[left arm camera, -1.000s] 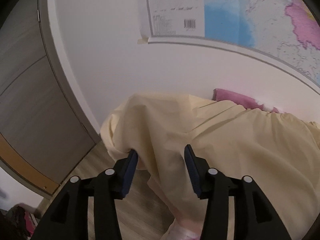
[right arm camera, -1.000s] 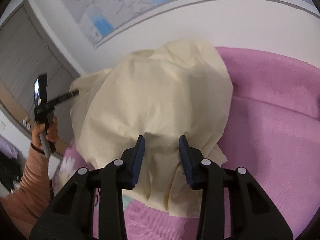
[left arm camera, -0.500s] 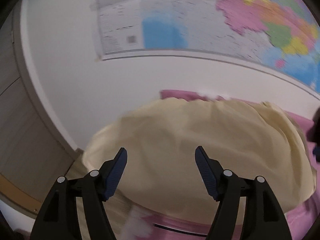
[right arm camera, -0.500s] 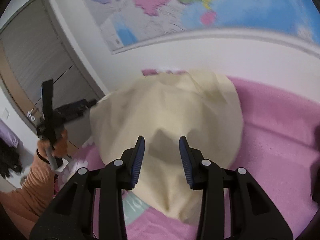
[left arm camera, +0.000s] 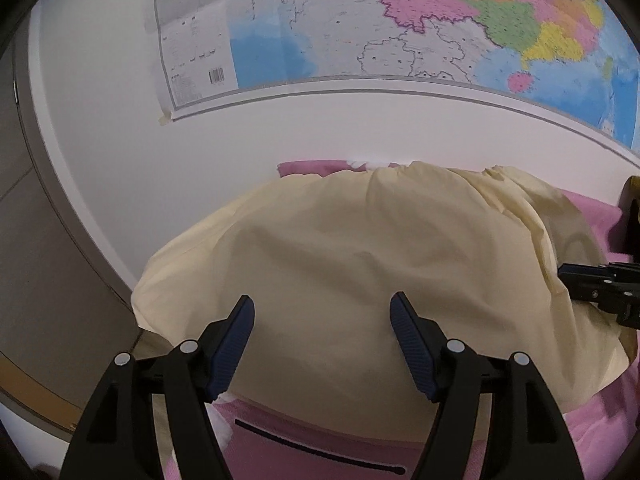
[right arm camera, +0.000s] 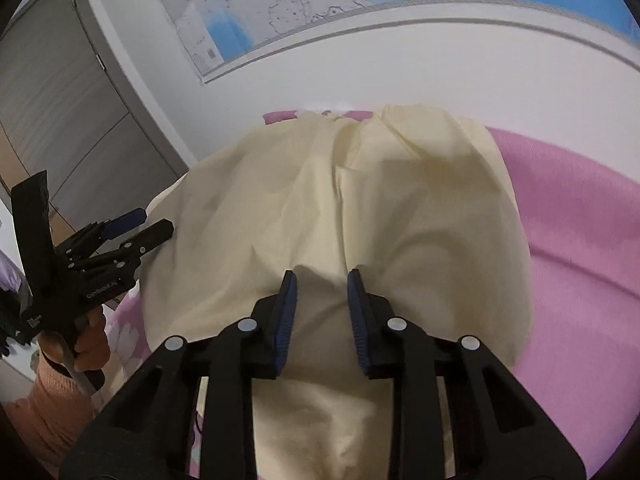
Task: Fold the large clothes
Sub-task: 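Pat the jacket bundle into shape with both open tools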
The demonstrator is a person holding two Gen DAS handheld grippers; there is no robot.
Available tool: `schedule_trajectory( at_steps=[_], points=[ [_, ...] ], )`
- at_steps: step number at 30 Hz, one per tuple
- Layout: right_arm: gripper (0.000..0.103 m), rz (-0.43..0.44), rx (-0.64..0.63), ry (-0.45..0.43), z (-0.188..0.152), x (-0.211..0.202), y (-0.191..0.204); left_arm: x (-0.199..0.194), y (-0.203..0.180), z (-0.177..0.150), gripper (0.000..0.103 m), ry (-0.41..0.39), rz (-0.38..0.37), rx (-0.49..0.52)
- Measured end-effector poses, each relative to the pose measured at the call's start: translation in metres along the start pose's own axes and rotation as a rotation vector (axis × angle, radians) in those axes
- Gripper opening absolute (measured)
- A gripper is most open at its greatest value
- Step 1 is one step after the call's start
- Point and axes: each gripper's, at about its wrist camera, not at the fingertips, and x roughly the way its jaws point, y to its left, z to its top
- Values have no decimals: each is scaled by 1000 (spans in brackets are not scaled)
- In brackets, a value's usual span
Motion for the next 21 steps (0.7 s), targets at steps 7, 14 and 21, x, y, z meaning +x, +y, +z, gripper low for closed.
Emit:
schedule_trajectory(
  at_steps=[7,14,21],
  points=[
    [37,18,-58,-50,-1,-28,24,-17,-6,0,70,-35,-49,1],
    [42,-12,-153,11,-32,-8,40,3,-24,-14,75,33,-191,13],
    [44,23,-100,0,-33,-14,34,10,-26,-16,75,37,-172,-23]
  ],
)
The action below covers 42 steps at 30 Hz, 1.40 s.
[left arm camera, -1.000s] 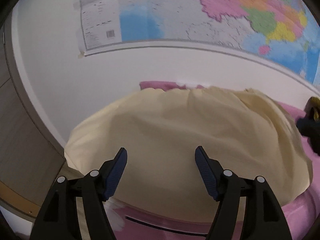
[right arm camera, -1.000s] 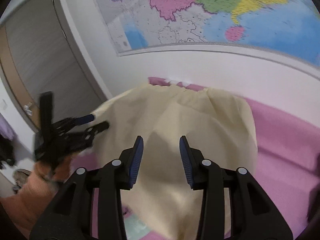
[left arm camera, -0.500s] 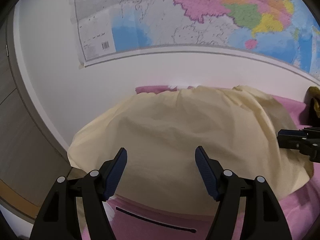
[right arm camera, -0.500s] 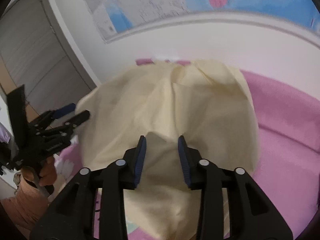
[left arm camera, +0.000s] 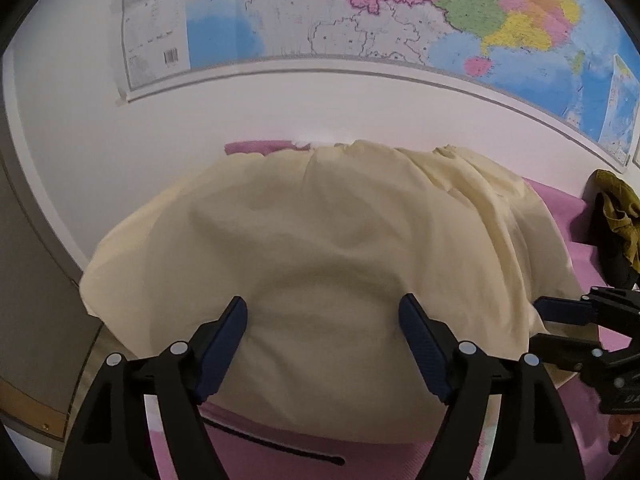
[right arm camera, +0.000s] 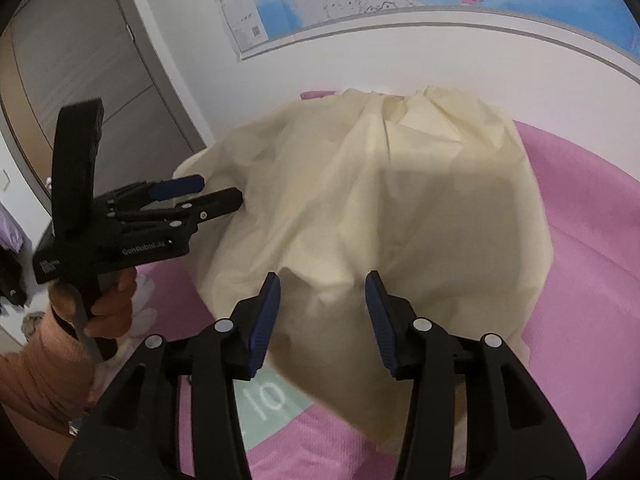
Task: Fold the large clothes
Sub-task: 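Pat the jacket bundle into shape with both open tools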
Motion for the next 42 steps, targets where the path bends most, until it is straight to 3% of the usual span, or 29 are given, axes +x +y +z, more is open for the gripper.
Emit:
schedule_trajectory(
  at_steps=[7,10,17,27,30,35,42],
  points=[
    [48,-23,6,-85,-5,-32,1,-30,-17,-9,75,-48,-18,24],
    [56,-33,19,-85,-11,-33,-1,-30,-27,-16,77,-48,-25,37],
    [56,-70,26,-29,-25,-16,-5,-11,-34,-29,77,-2,-9,21],
    [55,-58,59,-84,-30,-41,-11,-28,-41,-34,77,-26,-17,15],
    [55,-56,70,-75,-34,-40,-15,-27,-45,-35,77,-14,-53,2],
    [54,-69,75,-46,-39,-30,-15,-18,-51,-38,77,6,-33,-8],
    [55,-63,67,-79,-46,-47,-10,-27,-54,-39,77,-5,-24,-26]
  ],
)
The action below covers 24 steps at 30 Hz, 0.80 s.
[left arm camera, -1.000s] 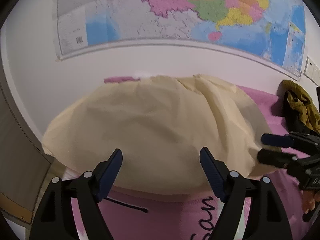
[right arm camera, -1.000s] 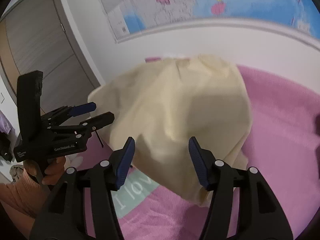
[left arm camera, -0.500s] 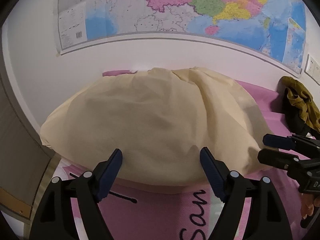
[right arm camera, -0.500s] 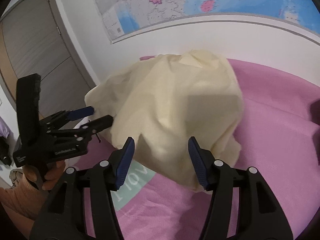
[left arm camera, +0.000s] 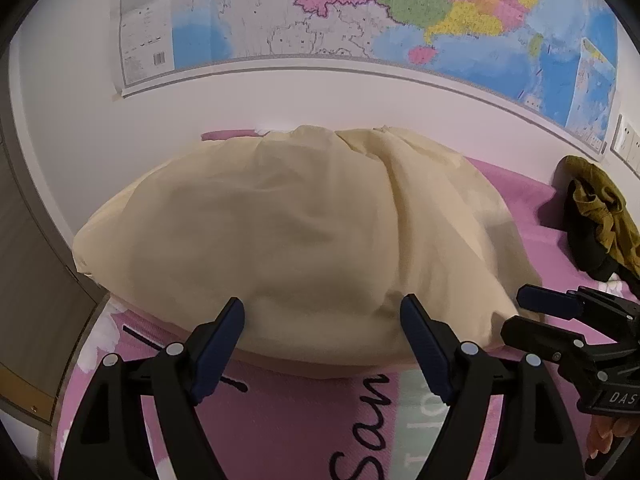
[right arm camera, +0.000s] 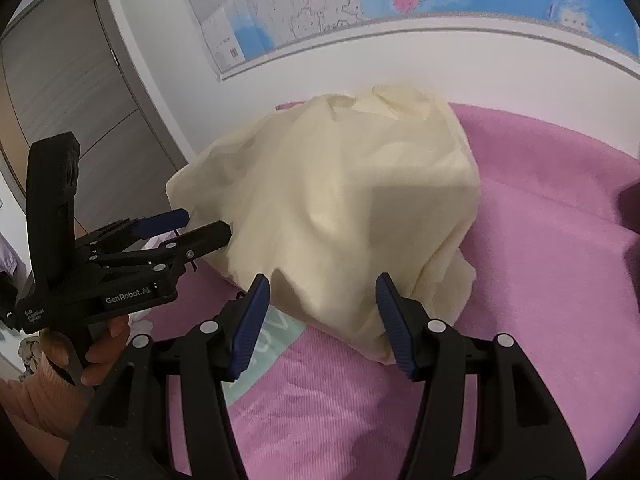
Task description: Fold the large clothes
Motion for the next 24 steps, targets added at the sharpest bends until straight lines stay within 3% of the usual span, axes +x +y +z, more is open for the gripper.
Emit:
schedule_trajectory(
  at_steps=[12,21,24],
  points=[
    [56,-37,-6,-50,13,-14,-4,-2,-9,-3,77,-3,2,-16],
    [55,-76,5,-31,87,28,-24,12,3,16,77,-12,32,-46],
    [40,-105,41,48,86,55,-41,26,8,16,77,23,16,-60]
  ],
)
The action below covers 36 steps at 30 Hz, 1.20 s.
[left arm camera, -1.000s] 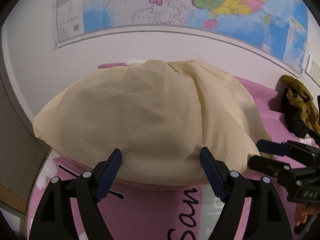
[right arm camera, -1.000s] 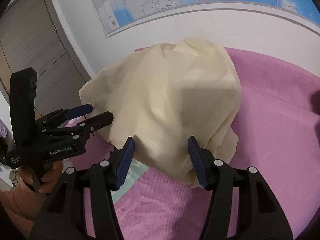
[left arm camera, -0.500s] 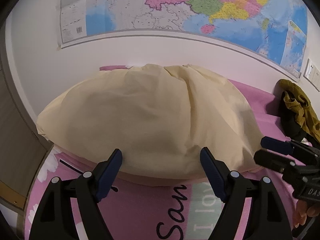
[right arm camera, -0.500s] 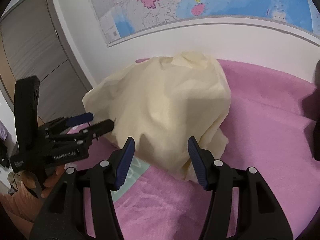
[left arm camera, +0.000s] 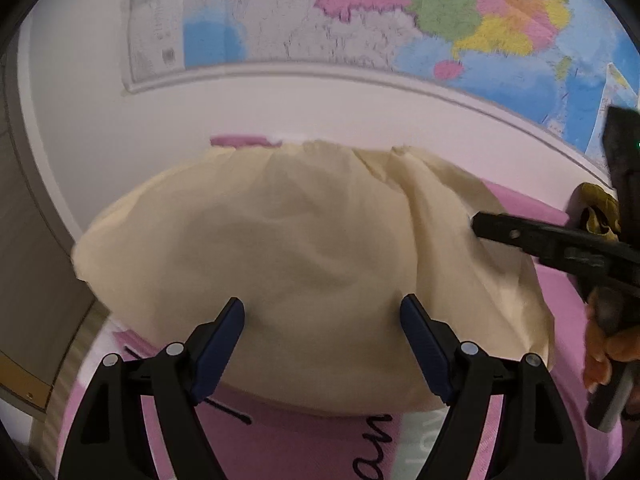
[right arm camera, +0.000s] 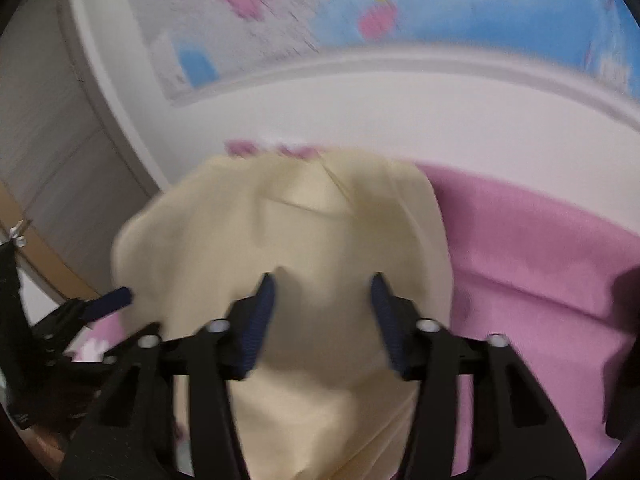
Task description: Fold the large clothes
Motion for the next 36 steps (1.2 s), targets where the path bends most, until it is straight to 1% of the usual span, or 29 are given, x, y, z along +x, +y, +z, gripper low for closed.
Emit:
schedule_trajectory(
  at_steps=[1,2,3,5,6,8,10,12,13,15,16,17,18,19,22,24,25,26,27,28,29,31,33,34,35,36],
  points=[
    [40,7,16,29,-4,7,-7,4,2,-1,77,9,1,-3],
    [40,19,40,39,-9,11,-13,7,2,-1,78,13,1,1],
    [40,40,59,38,-16,11,-20,9,2,-2,78,12,9,15],
    [41,41,70,35,-22,5,-23,8,3,-2,78,5,10,24],
    [43,36,73,32,-24,-1,-24,7,3,-1,78,0,8,27],
    [43,45,54,10,-28,-16,-18,3,6,0,78,-9,8,20],
    [43,68,4,-40,-33,-36,-6,-4,10,0,78,-30,-12,14],
    [43,117,-34,-53,-39,-47,6,-4,9,-1,78,-25,-25,29],
    [43,123,-55,-55,-43,-51,12,-2,8,-3,78,-19,-17,39],
    [45,112,-111,-57,-52,-54,25,1,7,-7,78,-14,-10,41],
    [48,107,-132,-43,-57,-50,30,2,8,-8,78,-10,-9,37],
    [49,81,-143,-21,-61,-43,33,2,8,-9,78,-10,-9,31],
    [50,64,-144,-1,-66,-37,33,0,7,-10,78,-15,-8,29],
    [50,65,-139,2,-69,-36,33,-3,6,-11,78,-17,-3,33],
    [51,92,-97,-26,-76,-44,29,-12,5,-14,82,-29,5,38],
    [57,90,-102,-63,-78,-56,33,-22,4,-17,95,-50,13,33],
    [63,83,-107,-81,-80,-60,37,-27,3,-20,96,-66,15,32],
    [67,75,-109,-101,-82,-67,39,-33,2,-22,96,-84,17,29],
    [67,72,-111,-110,-83,-71,40,-41,0,-25,96,-105,23,28],
    [70,68,-114,-118,-85,-77,41,-44,-1,-27,96,-110,26,28],
    [76,57,-115,-132,-89,-83,44,-49,-2,-29,96,-110,27,23],
    [80,49,-120,-153,-92,-91,47,-54,-4,-33,96,-112,23,13],
    [89,41,-130,-169,-98,-96,52,-61,-6,-37,96,-115,23,9],
    [91,31,-135,-178,-101,-98,54,-64,-7,-40,96,-118,26,4],
    [95,30,-140,-191,-105,-103,57,-67,-8,-42,96,-120,28,1],
    [97,26,-142,-197,-107,-105,58,-71,-9,-45,96,-118,29,-3]
  ],
)
